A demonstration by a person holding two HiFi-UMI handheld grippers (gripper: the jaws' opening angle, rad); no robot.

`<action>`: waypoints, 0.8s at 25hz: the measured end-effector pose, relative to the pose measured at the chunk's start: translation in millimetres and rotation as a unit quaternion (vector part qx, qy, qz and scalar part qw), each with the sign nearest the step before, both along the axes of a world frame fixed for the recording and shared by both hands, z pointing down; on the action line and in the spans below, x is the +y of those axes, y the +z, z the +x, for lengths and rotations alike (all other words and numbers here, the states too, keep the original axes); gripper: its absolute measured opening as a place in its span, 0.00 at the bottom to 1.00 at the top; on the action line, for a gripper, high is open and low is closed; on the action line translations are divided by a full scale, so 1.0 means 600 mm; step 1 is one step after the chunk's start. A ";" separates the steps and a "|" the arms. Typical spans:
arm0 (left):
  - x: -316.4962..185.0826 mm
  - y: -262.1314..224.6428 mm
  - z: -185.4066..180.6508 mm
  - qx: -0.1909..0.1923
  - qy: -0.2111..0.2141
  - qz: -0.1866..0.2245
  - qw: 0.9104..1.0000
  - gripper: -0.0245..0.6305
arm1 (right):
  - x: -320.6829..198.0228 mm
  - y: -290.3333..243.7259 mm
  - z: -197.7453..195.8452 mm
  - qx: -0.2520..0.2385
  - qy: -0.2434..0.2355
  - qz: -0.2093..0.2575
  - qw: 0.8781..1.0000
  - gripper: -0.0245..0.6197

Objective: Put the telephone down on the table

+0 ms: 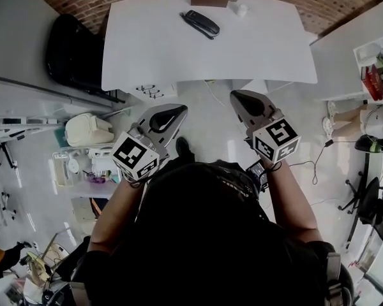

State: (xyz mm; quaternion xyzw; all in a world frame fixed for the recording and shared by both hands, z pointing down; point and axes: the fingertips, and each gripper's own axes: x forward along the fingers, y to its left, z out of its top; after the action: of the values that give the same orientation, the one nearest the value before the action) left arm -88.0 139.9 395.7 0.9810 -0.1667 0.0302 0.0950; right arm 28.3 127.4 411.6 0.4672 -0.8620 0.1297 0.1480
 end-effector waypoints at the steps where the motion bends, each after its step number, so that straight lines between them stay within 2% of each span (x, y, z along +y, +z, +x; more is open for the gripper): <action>1: 0.012 0.000 0.005 0.000 -0.005 -0.002 1.000 0.05 | 0.013 0.000 0.001 -0.003 -0.004 0.001 1.000 0.06; 16: 0.295 0.027 0.149 -0.012 -0.035 -0.023 0.999 0.05 | 0.299 0.007 0.080 -0.025 -0.055 0.019 0.998 0.06; 20: 0.338 0.033 0.173 -0.013 -0.040 -0.025 0.999 0.05 | 0.338 0.009 0.092 -0.036 -0.060 0.020 0.997 0.06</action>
State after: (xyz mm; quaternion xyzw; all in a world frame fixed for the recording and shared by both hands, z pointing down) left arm 15.9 342.7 415.4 0.9703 -0.2061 0.0431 0.1187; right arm 83.3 330.2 416.9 0.4122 -0.8957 0.1200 0.1155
